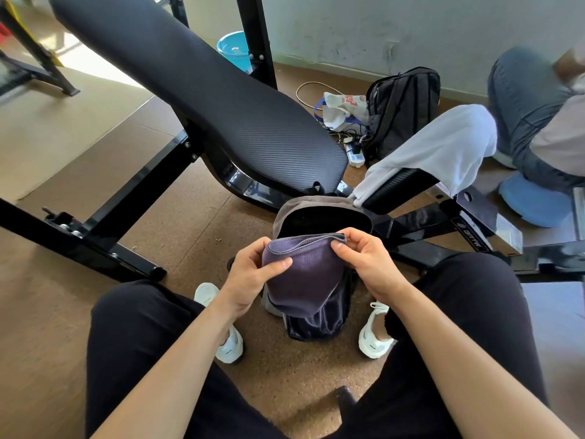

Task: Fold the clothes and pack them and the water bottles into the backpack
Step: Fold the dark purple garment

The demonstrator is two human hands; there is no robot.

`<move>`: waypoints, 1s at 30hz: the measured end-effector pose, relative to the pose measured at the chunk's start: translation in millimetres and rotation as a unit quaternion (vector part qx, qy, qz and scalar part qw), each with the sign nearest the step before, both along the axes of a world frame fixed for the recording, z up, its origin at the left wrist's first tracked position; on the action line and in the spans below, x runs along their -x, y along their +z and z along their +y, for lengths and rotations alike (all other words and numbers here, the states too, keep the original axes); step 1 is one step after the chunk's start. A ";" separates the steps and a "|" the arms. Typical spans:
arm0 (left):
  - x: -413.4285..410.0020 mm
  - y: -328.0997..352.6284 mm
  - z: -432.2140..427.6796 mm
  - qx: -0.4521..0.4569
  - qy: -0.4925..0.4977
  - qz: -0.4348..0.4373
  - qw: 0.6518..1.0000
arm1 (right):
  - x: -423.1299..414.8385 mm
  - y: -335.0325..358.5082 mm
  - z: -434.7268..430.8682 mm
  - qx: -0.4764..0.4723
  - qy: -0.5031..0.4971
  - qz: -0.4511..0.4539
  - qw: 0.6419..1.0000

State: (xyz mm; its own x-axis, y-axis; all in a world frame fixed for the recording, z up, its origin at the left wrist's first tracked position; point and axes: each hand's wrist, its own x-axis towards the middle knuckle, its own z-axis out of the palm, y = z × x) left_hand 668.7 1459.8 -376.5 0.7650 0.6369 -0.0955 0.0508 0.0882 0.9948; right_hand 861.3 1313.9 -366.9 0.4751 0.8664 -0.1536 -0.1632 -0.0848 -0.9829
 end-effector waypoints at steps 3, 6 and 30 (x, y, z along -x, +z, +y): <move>-1.3 3.1 -1.2 -0.007 -0.015 0.000 1.000 | 1.0 -0.2 -0.4 0.005 0.004 -0.022 1.000; -3.8 0.3 -5.2 -0.057 -0.025 0.033 0.997 | 1.0 3.7 -2.5 0.036 0.018 -0.096 0.995; 0.4 -71.0 -1.8 -0.143 -0.153 0.276 0.938 | -37.7 92.2 12.7 -0.017 0.051 -0.324 0.945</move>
State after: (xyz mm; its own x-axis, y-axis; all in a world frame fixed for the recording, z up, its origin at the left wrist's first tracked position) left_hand 668.3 1458.0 -447.5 0.8007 0.4553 -0.3893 0.5441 -0.2809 0.7906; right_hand 899.0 1326.6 -274.7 0.3742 0.9116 0.1703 0.4803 -0.0334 -0.8765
